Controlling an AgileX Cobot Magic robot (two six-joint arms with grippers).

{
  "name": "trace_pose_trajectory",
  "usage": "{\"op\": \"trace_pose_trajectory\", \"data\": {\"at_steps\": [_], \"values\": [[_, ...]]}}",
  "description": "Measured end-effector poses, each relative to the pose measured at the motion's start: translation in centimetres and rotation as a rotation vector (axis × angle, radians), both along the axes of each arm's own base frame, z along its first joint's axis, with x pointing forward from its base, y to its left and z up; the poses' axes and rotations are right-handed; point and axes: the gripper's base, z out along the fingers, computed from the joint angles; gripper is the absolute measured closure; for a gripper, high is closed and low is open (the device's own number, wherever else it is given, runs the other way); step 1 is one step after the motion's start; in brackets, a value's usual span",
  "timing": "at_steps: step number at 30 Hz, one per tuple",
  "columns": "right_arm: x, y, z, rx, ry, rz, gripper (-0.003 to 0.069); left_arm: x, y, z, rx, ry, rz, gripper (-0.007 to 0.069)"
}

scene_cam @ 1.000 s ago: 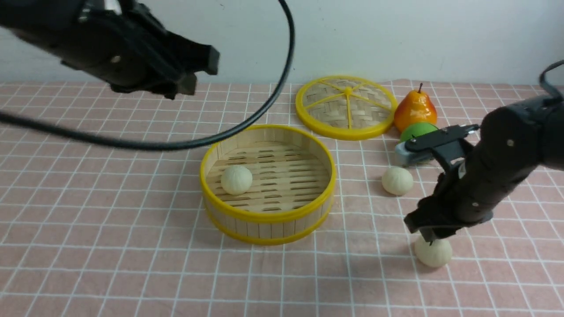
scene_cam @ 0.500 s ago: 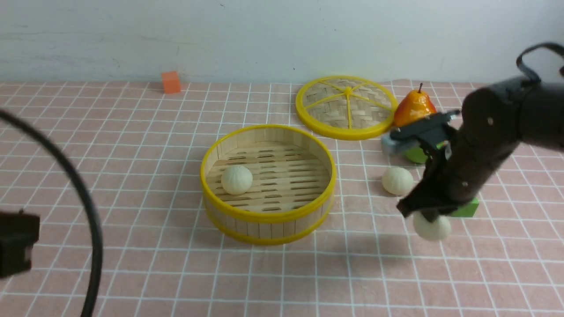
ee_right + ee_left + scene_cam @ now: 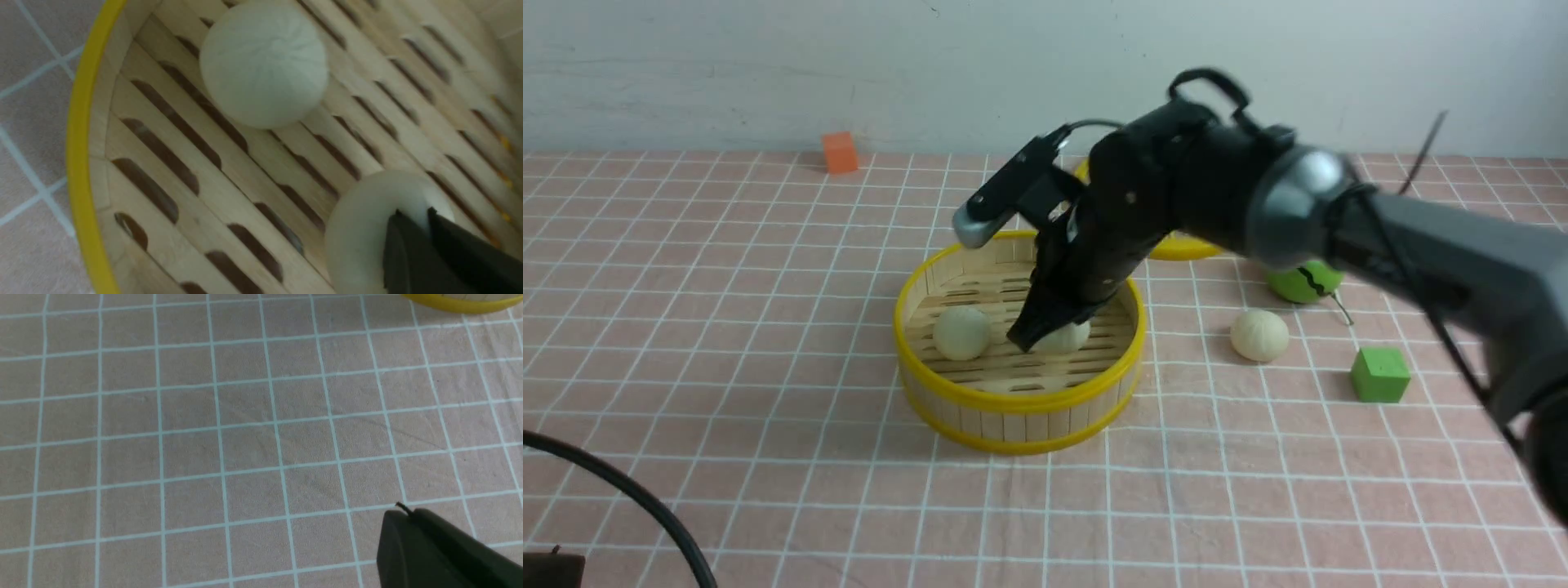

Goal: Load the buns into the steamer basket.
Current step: Use the right arm to put the steamed stuffed bun into the steamer, then use the right arm to grab a steamed stuffed bun

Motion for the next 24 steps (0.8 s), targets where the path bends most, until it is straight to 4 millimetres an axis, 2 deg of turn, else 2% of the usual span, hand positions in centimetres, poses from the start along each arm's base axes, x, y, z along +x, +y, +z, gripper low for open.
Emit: {"op": "trace_pose_trajectory", "data": {"at_steps": [2, 3, 6, 7, 9, 12, 15, 16, 17, 18, 19, 20, 21, 22, 24], "values": [[0.5, 0.9, -1.7, -0.022, 0.030, 0.007, 0.0593, 0.0, 0.0, 0.0, -0.003, -0.006, -0.001, 0.0638], [0.5, 1.3, -1.8, -0.021, 0.035, 0.012, 0.0559, 0.0, 0.0, 0.0, -0.002, -0.006, -0.001, 0.0638], [0.4, 1.7, -1.0, -0.010, 0.046, 0.013, 0.0447, 0.0, 0.0, 0.0, -0.002, -0.003, -0.001, 0.0638], [0.4, 1.8, -0.3, -0.005, 0.055, 0.012, 0.0356, 0.0, 0.0, -0.1, 0.000, -0.003, -0.001, 0.0638], [0.4, 1.8, 0.6, -0.002, 0.057, 0.010, 0.0277, 0.0, 0.0, -0.1, 0.000, -0.002, -0.001, 0.0638], [0.4, 1.5, 2.3, 0.009, 0.056, -0.005, 0.0211, 0.1, 0.0, -0.1, 0.001, -0.006, -0.002, 0.0638], [0.6, -0.4, 5.7, 0.025, 0.033, -0.039, 0.0179, 0.1, 0.0, 0.0, -0.004, -0.015, -0.003, 0.0638], [0.6, -0.6, 6.0, 0.025, 0.033, -0.042, 0.0178, 0.1, 0.0, 0.0, -0.004, -0.015, -0.003, 0.0638], [1.4, -2.8, 7.2, 0.032, 0.030, -0.093, 0.0179, 0.1, 0.0, 0.0, -0.001, -0.018, -0.003, 0.0638], [1.9, -4.0, 7.4, 0.031, 0.044, -0.128, 0.0181, 0.1, 0.0, 0.0, -0.001, -0.019, -0.003, 0.0638], [2.0, -4.3, 7.4, 0.031, 0.047, -0.138, 0.0181, 0.1, 0.0, 0.0, 0.000, -0.019, -0.003, 0.0638], [3.2, -7.1, 7.1, 0.023, 0.095, -0.232, 0.0190, 0.2, 0.0, -0.1, 0.000, -0.024, -0.005, 0.0638], [3.9, -8.9, 6.3, 0.012, 0.141, -0.297, 0.0195, 0.2, -0.1, -0.2, -0.002, -0.031, -0.008, 0.0638], [5.0, -11.3, 4.9, 0.003, 0.201, -0.385, 0.0199, 0.3, -0.1, -0.4, -0.005, -0.039, -0.012, 0.0638], [5.5, -12.5, 3.9, -0.002, 0.237, -0.428, 0.0200, 0.4, -0.2, -0.7, -0.007, -0.043, -0.015, 0.0638]]}}
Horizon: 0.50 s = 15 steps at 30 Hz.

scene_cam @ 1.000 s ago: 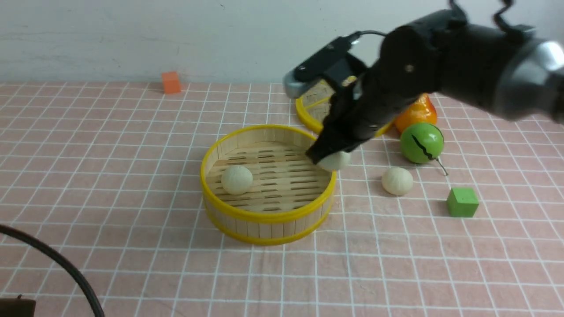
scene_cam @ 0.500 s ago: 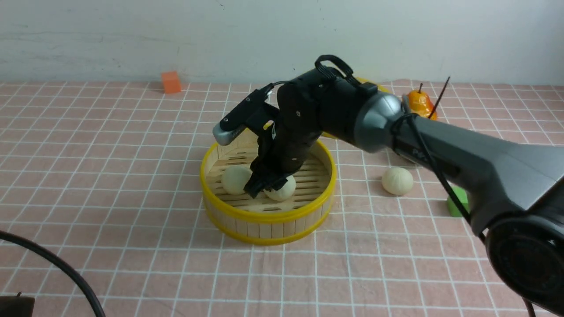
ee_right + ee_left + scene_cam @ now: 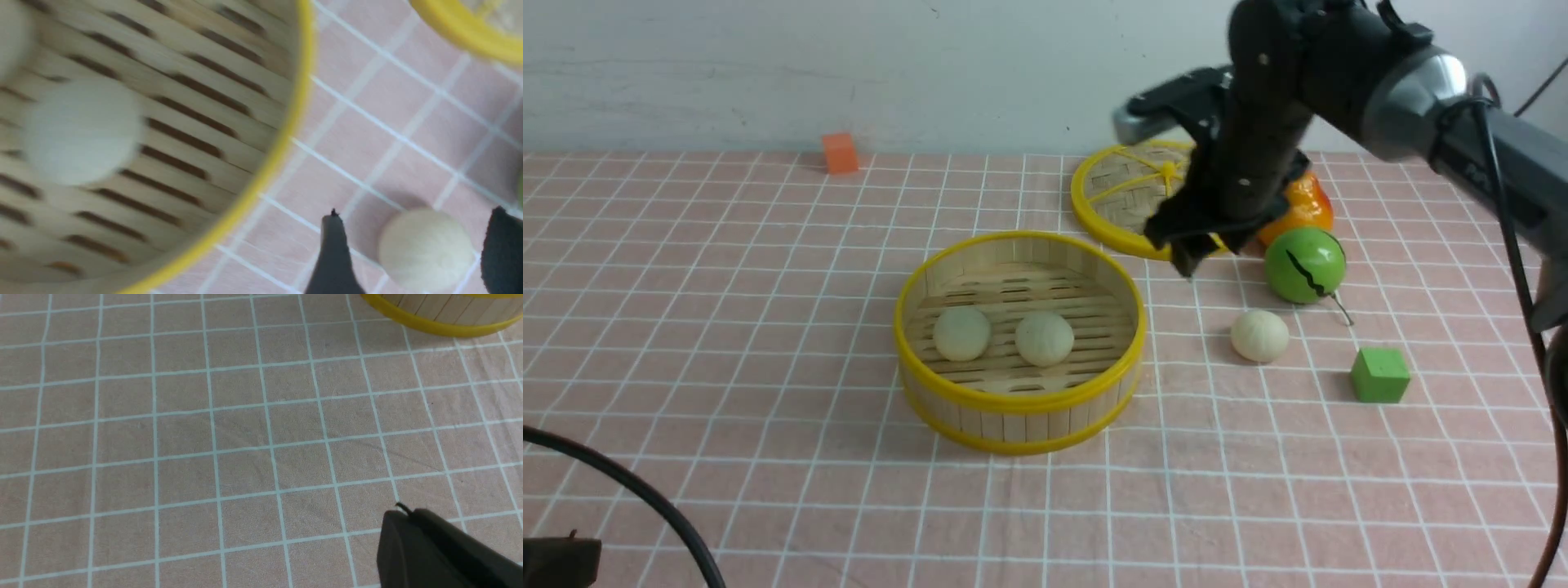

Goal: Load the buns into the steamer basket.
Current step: Use the right arm to grab a steamed stuffed bun

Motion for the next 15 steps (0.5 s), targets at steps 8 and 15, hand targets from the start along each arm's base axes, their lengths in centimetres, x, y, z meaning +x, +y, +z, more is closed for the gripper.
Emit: {"op": "trace_pose_trajectory", "data": {"at_steps": [8, 15], "values": [[1.9, -3.8, -4.5, -0.019, 0.110, -0.107, 0.0208, 0.1, -0.1, -0.6, -0.007, -0.015, -0.009, 0.0636], [2.4, -3.8, -7.0, -0.035, 0.156, -0.105, 0.0344, 0.2, -0.1, -0.6, -0.005, -0.019, -0.009, 0.0631]]}}
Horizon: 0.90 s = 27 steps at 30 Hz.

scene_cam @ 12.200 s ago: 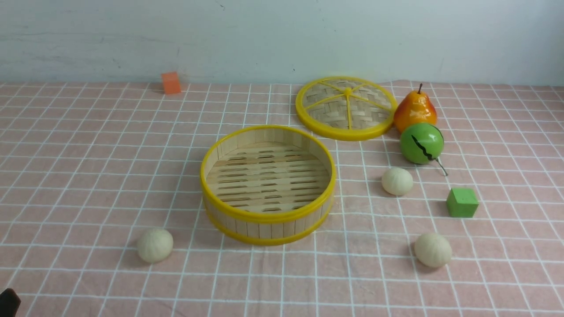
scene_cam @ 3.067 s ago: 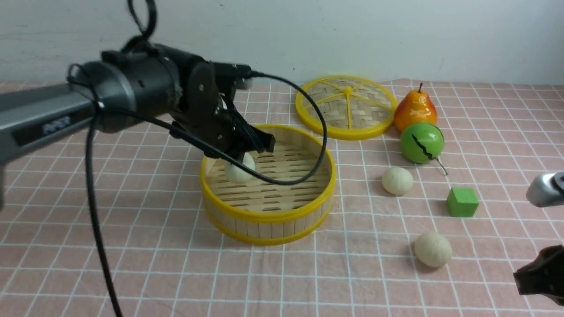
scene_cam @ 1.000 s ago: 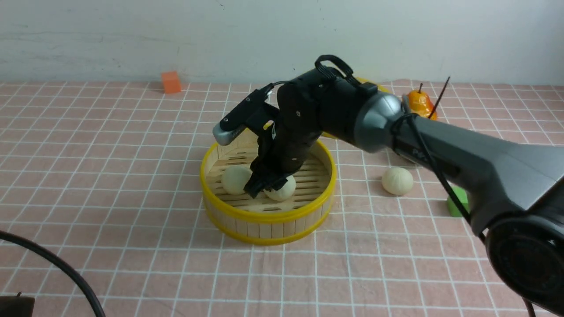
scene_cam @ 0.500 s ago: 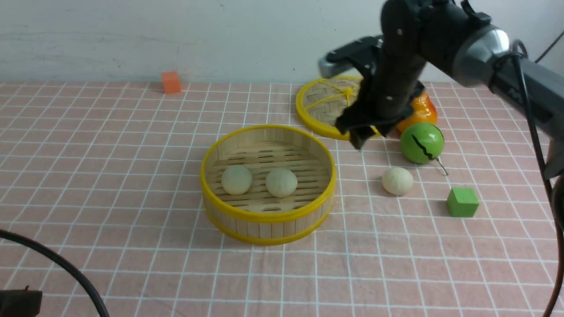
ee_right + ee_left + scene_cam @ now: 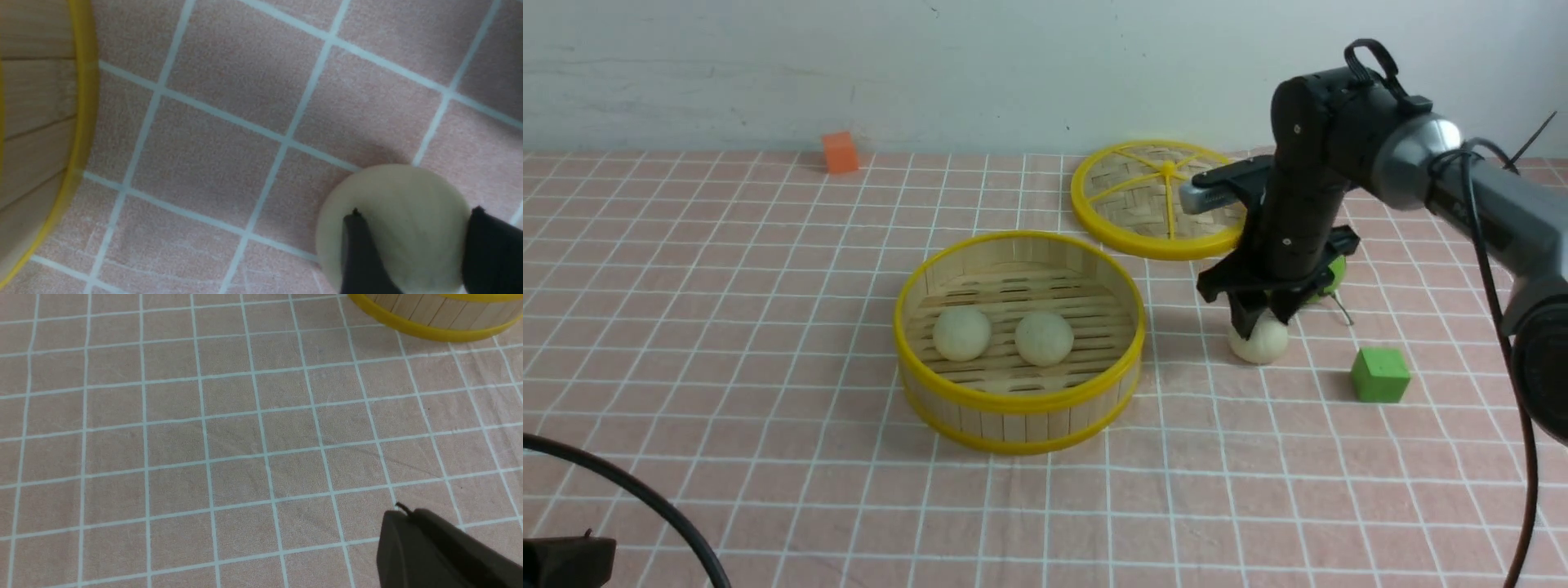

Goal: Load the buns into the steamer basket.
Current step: Use the right arm to grab a steamed stuffed bun, then use the right arm to put the steamed stuffed bun into the steamer

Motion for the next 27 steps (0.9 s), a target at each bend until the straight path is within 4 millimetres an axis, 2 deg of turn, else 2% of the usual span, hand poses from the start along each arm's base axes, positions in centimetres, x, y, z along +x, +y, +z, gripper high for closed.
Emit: {"op": "trace_pose_trajectory", "data": {"at_steps": [1, 4, 5, 7, 8, 11, 12, 13, 14, 15, 17, 18, 19, 20, 23, 27], "values": [[0.0, 0.1, -0.2, 0.004, 0.004, 0.004, 0.0363, 0.0, 0.0, 0.0, 0.000, 0.000, 0.000, 0.0630], [0.1, 0.3, 0.0, 0.015, -0.005, 0.033, 0.0571, 0.0, 0.0, 0.0, 0.000, 0.000, 0.000, 0.0627], [0.1, 0.3, 0.0, 0.016, -0.005, 0.035, 0.0582, 0.0, 0.0, 0.0, 0.000, 0.000, 0.000, 0.0627], [0.0, 0.7, 1.5, 0.029, -0.032, 0.064, 0.0643, 0.0, 0.0, 0.0, -0.001, -0.003, -0.001, 0.0627], [-0.1, 0.8, 1.9, 0.033, -0.040, 0.071, 0.0646, 0.0, 0.0, 0.0, -0.002, -0.004, -0.001, 0.0627], [-0.9, 3.9, 6.2, 0.057, -0.161, 0.178, 0.0647, 0.1, -0.1, 0.2, -0.009, -0.023, -0.005, 0.0624], [-1.7, 5.9, 8.1, 0.072, -0.212, 0.241, 0.0647, 0.2, -0.1, 0.2, -0.013, -0.032, -0.007, 0.0624], [-1.8, 5.9, 8.3, 0.072, -0.219, 0.244, 0.0647, 0.2, -0.1, 0.2, -0.014, -0.033, -0.007, 0.0624], [-2.8, 8.5, 9.6, 0.087, -0.269, 0.325, 0.0647, 0.2, -0.2, 0.3, -0.018, -0.037, -0.009, 0.0623], [-3.3, 9.8, 9.8, 0.091, -0.288, 0.364, 0.0647, 0.2, -0.2, 0.3, -0.020, -0.038, -0.009, 0.0623], [-4.1, 12.5, 9.7, 0.105, -0.336, 0.440, 0.0647, 0.2, -0.2, 0.3, -0.026, -0.038, -0.009, 0.0622], [-4.4, 14.3, 8.7, 0.106, -0.343, 0.477, 0.0647, 0.2, -0.2, 0.3, -0.031, -0.036, -0.009, 0.0622], [-4.5, 15.1, 8.0, 0.102, -0.346, 0.494, 0.0647, 0.2, -0.3, 0.3, -0.034, -0.035, -0.009, 0.0622], [-4.5, 15.2, 7.7, 0.102, -0.346, 0.496, 0.0647, 0.2, -0.3, 0.3, -0.035, -0.034, -0.009, 0.0622], [-3.8, 17.2, 4.0, 0.087, -0.361, 0.528, 0.0644, 0.1, -0.4, 0.3, -0.058, -0.023, -0.008, 0.0620], [-3.1, 17.6, 2.8, 0.088, -0.398, 0.529, 0.0608, 0.1, -0.4, 0.3, -0.065, -0.019, -0.008, 0.0620]]}}
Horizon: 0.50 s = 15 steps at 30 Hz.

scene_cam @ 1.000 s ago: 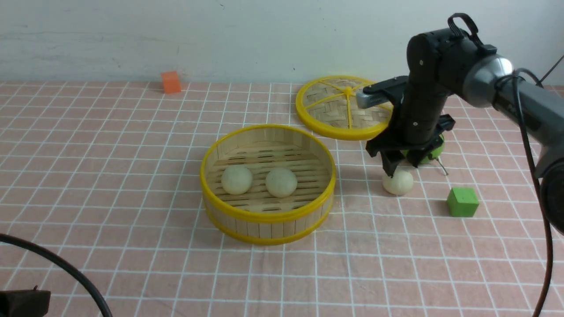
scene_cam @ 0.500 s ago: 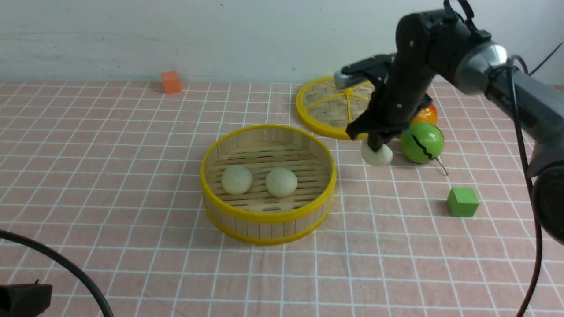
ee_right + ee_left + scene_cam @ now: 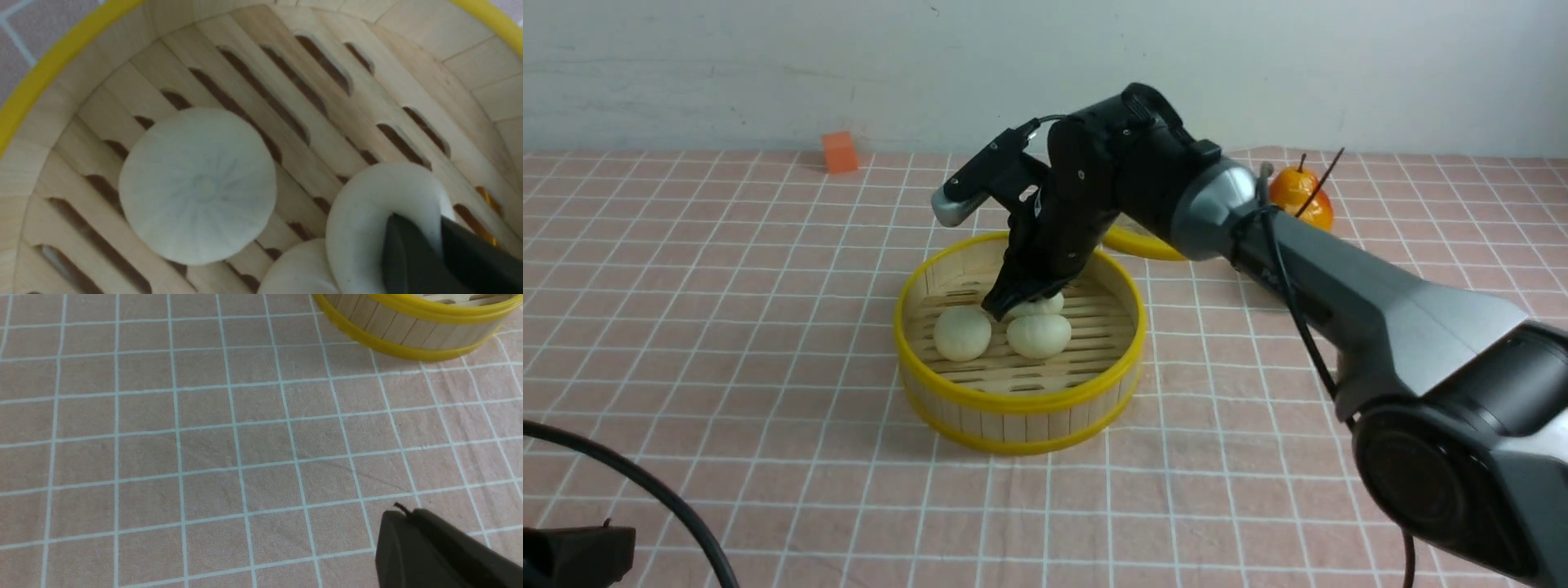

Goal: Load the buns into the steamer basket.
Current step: Use the right arm to put the steamed stuffed bun into the steamer

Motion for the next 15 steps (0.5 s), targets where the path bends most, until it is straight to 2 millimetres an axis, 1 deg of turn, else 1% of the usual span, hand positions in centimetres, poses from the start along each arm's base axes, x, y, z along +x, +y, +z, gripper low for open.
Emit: {"op": "trace_pose_trajectory", "data": {"at_steps": [2, 5, 7, 8, 9, 12, 13, 14, 15], "values": [[0.0, 0.0, 0.0, 0.003, -0.001, 0.000, 0.0569, 0.0, 0.0, 0.0, 0.000, 0.001, 0.000, 0.0620], [0.0, 0.0, 0.1, 0.006, 0.000, 0.000, 0.0477, 0.0, 0.0, 0.0, -0.001, 0.002, 0.000, 0.0620], [-0.1, 0.0, 0.2, 0.006, -0.001, 0.000, 0.0445, 0.0, 0.0, 0.0, -0.001, 0.003, 0.000, 0.0620], [-0.1, 0.0, 0.3, 0.006, -0.001, 0.000, 0.0444, 0.0, 0.0, 0.0, -0.001, 0.003, 0.000, 0.0620], [-0.2, -0.1, 0.5, 0.002, 0.006, 0.000, 0.0451, 0.0, 0.0, 0.0, -0.001, 0.003, 0.000, 0.0620], [-0.4, -0.3, 1.0, -0.004, 0.020, -0.001, 0.0503, 0.0, 0.0, -0.1, 0.001, 0.007, 0.001, 0.0620], [-0.5, -0.6, 1.3, -0.005, 0.035, -0.005, 0.0574, -0.1, 0.0, -0.1, 0.002, 0.010, 0.002, 0.0620], [-0.6, -0.8, 1.5, -0.004, 0.041, -0.007, 0.0615, -0.1, 0.0, -0.1, 0.003, 0.011, 0.002, 0.0620], [-0.5, -1.0, 1.7, -0.005, 0.046, -0.011, 0.0638, -0.1, 0.0, -0.1, 0.004, 0.013, 0.002, 0.0620]]}}
